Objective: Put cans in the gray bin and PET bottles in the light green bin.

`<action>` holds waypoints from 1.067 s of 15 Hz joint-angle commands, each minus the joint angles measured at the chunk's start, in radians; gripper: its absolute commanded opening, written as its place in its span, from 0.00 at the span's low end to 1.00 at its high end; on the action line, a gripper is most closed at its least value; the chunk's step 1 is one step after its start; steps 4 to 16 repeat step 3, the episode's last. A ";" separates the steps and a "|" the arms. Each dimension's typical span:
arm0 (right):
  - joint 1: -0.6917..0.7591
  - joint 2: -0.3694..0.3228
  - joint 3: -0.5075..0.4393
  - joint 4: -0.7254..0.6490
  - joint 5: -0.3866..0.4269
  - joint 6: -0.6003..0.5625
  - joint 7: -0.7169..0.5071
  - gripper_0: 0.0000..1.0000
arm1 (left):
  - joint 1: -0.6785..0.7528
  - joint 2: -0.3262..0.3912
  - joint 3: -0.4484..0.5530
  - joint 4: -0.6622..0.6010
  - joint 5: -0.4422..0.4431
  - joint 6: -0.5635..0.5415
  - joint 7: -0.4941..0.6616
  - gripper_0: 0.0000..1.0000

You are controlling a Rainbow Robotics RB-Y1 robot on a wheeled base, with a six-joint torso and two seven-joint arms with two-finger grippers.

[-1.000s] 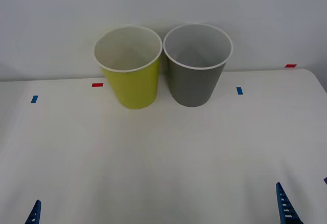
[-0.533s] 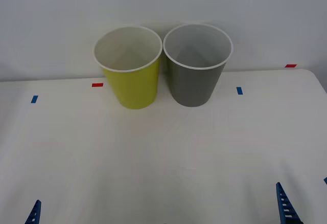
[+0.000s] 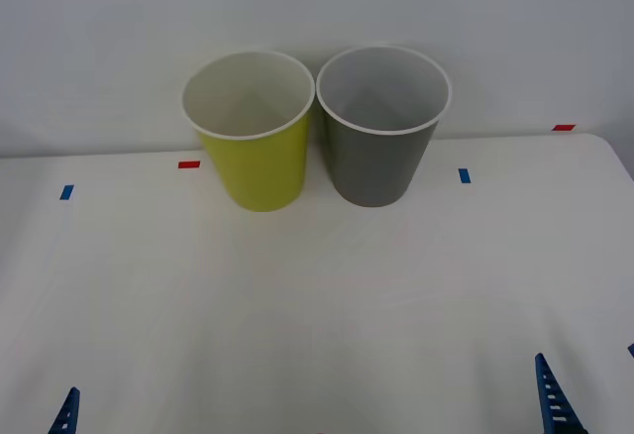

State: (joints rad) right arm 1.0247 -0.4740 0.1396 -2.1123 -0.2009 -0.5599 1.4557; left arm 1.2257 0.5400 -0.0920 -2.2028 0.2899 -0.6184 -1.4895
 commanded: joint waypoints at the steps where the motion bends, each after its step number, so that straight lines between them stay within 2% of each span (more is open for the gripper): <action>1: 0.000 0.000 0.000 0.000 0.000 0.000 0.000 1.00 | 0.000 0.000 0.000 0.000 0.000 0.000 0.000 1.00; 16: 0.000 0.000 0.000 0.000 0.000 0.000 0.000 1.00 | 0.000 0.000 0.000 0.000 0.000 0.000 0.000 1.00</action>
